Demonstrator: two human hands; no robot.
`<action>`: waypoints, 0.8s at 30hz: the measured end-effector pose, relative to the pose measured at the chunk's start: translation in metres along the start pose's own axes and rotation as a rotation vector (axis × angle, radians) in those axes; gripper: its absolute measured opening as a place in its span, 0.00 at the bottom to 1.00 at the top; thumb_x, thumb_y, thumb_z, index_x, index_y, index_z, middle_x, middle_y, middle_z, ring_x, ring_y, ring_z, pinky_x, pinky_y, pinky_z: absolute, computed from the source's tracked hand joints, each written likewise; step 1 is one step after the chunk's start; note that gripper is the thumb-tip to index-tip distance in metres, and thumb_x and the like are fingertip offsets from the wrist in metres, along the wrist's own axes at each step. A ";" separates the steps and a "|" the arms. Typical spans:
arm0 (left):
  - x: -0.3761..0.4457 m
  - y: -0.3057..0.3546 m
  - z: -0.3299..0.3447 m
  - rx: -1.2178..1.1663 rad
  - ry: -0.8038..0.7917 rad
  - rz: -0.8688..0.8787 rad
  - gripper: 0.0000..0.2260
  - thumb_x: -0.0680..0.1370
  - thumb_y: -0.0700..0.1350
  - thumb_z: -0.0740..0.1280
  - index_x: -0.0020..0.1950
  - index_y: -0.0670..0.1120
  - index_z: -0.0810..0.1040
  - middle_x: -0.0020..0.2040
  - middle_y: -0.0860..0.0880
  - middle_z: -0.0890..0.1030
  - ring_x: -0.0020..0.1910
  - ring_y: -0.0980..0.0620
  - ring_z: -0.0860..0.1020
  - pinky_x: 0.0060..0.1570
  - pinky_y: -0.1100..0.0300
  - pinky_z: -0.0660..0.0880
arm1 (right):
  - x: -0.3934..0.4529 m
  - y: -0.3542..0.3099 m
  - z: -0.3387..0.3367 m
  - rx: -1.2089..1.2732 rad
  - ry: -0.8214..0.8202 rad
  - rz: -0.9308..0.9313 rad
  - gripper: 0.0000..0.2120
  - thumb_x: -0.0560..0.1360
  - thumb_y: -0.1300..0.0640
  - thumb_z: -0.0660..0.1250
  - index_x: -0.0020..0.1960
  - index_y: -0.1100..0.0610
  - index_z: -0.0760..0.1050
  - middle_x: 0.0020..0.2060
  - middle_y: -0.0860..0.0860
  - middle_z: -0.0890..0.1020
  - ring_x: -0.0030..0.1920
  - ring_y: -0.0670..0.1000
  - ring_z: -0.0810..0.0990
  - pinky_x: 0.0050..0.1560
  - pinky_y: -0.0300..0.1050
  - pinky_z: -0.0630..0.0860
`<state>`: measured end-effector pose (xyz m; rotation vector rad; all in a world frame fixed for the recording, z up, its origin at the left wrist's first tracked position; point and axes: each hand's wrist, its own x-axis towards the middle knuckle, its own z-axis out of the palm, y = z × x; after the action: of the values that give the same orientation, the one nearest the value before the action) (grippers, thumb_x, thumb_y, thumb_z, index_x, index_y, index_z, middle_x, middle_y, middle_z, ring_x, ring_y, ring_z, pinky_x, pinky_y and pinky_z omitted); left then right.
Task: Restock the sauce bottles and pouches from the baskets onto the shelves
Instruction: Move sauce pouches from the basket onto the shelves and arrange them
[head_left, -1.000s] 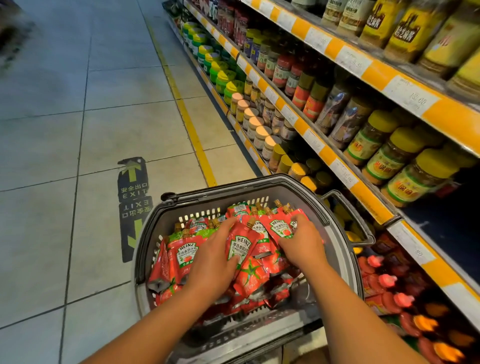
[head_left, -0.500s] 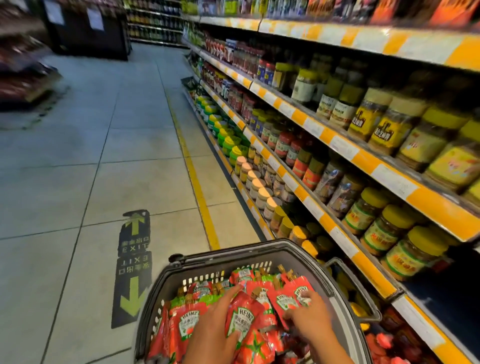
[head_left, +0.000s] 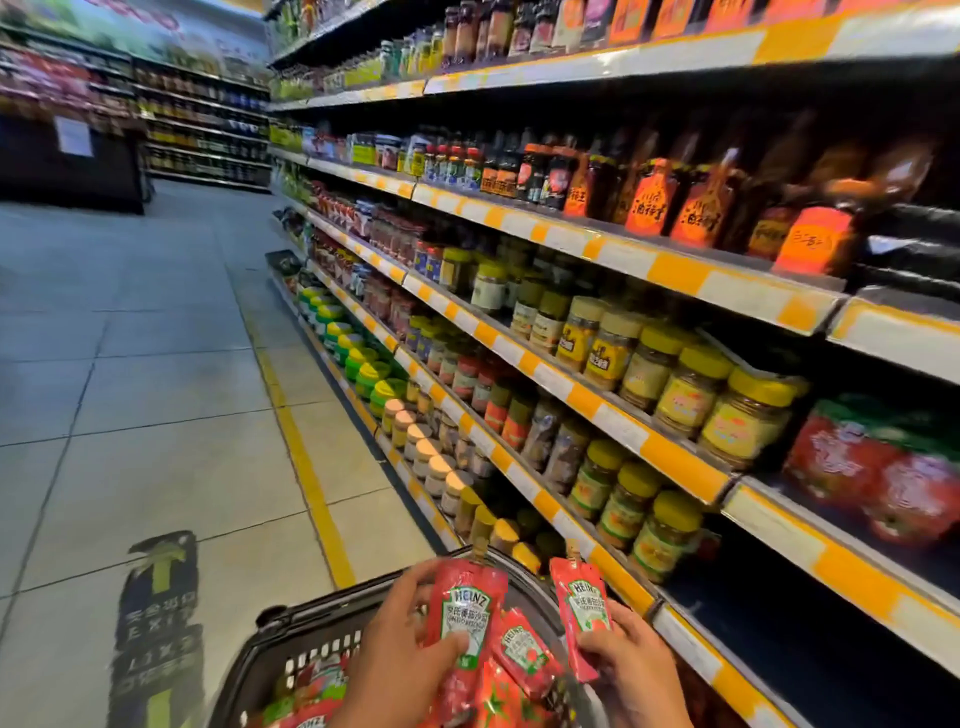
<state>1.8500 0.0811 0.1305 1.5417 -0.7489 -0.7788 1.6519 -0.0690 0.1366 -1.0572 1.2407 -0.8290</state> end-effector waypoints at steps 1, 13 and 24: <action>0.002 0.013 0.009 -0.034 -0.030 0.014 0.32 0.70 0.33 0.78 0.66 0.60 0.75 0.53 0.55 0.86 0.48 0.53 0.86 0.48 0.53 0.83 | -0.007 -0.009 -0.014 0.036 0.010 -0.019 0.20 0.65 0.79 0.71 0.56 0.68 0.81 0.42 0.66 0.85 0.39 0.60 0.81 0.39 0.49 0.76; -0.007 0.180 0.164 -0.196 -0.358 0.326 0.26 0.72 0.34 0.78 0.59 0.60 0.75 0.51 0.47 0.87 0.47 0.47 0.87 0.41 0.48 0.84 | -0.101 -0.134 -0.191 0.297 0.348 -0.450 0.13 0.72 0.71 0.69 0.52 0.57 0.77 0.43 0.57 0.87 0.36 0.53 0.85 0.31 0.46 0.78; -0.015 0.244 0.311 -0.161 -0.511 0.386 0.22 0.72 0.30 0.76 0.60 0.50 0.76 0.49 0.44 0.86 0.45 0.49 0.86 0.35 0.59 0.80 | -0.104 -0.182 -0.296 0.011 0.683 -0.516 0.17 0.68 0.69 0.78 0.51 0.56 0.76 0.40 0.52 0.88 0.39 0.54 0.88 0.36 0.57 0.85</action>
<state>1.5780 -0.1065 0.3480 1.0114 -1.2807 -0.9218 1.3534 -0.0821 0.3418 -1.1447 1.5330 -1.6911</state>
